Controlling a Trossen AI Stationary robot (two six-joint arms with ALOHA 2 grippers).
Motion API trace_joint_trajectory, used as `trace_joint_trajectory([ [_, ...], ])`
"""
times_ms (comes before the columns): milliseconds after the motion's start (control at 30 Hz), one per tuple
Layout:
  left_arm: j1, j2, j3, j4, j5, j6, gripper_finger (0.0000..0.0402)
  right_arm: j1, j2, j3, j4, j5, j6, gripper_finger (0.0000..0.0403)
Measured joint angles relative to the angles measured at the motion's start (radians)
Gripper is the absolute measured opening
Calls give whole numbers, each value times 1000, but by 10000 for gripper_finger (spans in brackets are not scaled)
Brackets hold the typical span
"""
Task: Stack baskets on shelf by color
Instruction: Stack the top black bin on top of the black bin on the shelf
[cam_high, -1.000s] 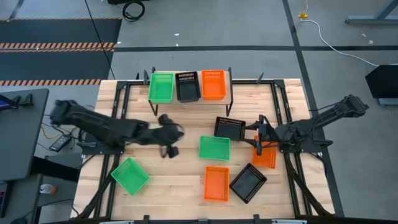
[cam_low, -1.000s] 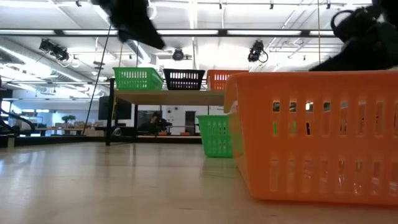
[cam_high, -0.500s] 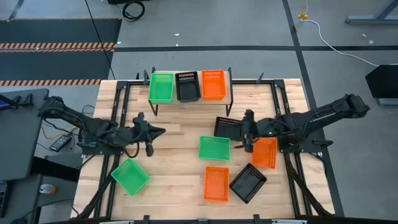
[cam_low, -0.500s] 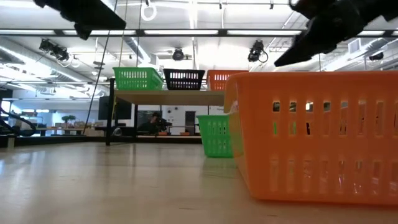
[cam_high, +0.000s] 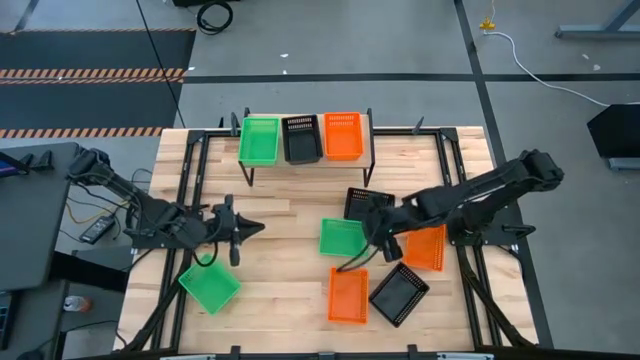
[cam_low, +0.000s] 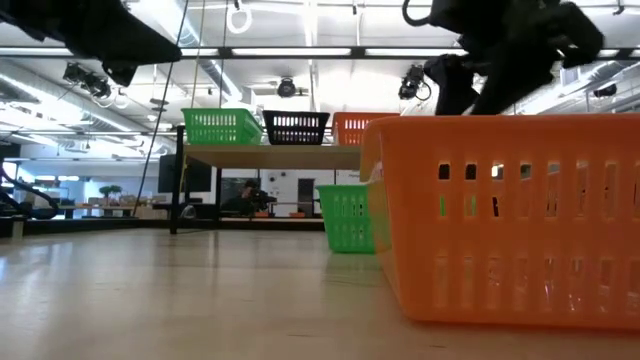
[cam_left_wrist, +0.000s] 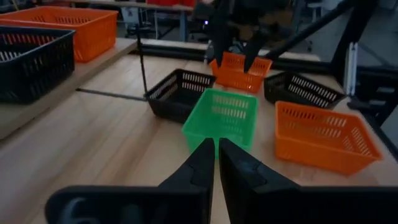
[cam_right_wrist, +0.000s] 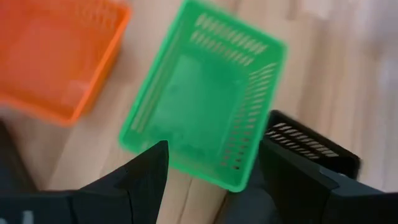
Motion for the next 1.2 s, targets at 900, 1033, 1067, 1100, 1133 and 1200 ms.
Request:
trace_joint_trajectory([
  [900, -94, 21, -84, 104, -87, -82, 24, 116, 58, 7, -269, 129, 97, 238],
  [1033, -94, 53, -84, 103, -87, -110, 20, 72, 57, -14, -292, 137, 145, 242],
  [1067, -94, 63, -84, 103, -87, -118, 19, 64, 57, -21, -296, 140, 139, 242],
  [1100, -94, 72, -84, 102, -87, -131, 19, 58, 57, -29, -305, 146, 124, 242],
  [1133, -94, 83, -84, 103, -87, -137, 19, 52, 57, -36, -315, 155, 106, 242],
  [1200, -94, 102, -84, 103, -84, -157, 21, 42, 57, -52, -331, 175, 68, 242],
])
